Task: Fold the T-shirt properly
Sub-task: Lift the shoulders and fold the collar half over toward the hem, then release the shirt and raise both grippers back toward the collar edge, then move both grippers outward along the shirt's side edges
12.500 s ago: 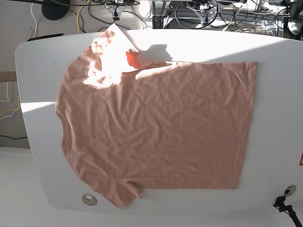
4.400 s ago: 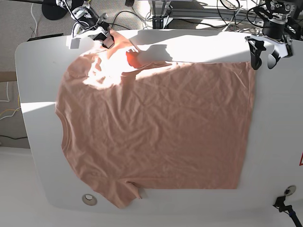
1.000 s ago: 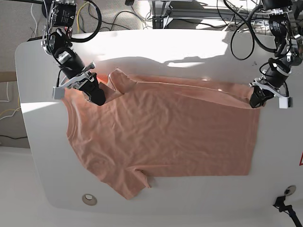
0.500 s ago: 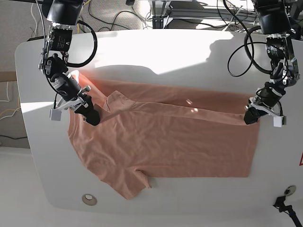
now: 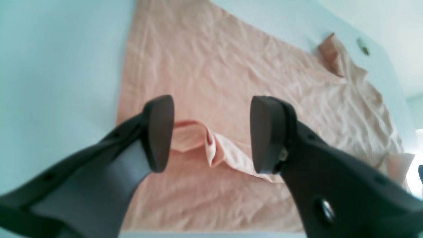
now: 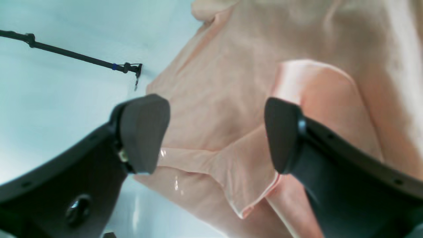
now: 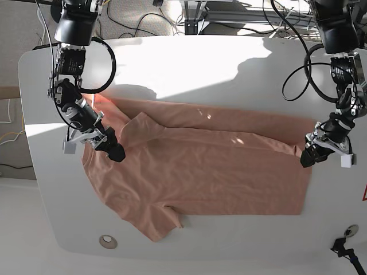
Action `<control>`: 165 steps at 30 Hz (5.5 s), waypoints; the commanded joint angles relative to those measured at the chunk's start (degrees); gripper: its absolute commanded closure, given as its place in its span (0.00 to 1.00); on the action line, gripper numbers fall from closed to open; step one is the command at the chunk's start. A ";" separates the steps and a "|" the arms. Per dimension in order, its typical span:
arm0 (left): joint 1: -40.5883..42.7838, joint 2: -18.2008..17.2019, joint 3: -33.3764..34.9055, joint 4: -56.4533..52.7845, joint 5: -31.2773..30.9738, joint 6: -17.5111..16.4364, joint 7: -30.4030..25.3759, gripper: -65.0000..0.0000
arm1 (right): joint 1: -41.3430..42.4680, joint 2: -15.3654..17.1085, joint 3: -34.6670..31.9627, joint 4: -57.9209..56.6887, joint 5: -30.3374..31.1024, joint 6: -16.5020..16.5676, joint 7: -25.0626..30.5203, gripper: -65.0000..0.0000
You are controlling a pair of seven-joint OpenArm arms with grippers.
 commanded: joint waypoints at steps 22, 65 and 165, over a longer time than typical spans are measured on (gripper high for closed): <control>15.12 -1.52 -0.61 19.89 22.97 -4.48 -10.38 0.37 | -14.45 5.29 2.53 24.94 -47.88 8.93 -1.61 0.32; 10.20 -1.43 -0.96 0.90 24.47 -4.83 -10.47 0.37 | -15.06 0.72 9.91 9.38 -51.40 18.25 6.22 1.00; 2.11 -0.99 -0.61 6.09 28.69 -4.66 -2.64 0.49 | 5.69 3.27 5.08 6.39 -52.01 20.62 0.50 0.37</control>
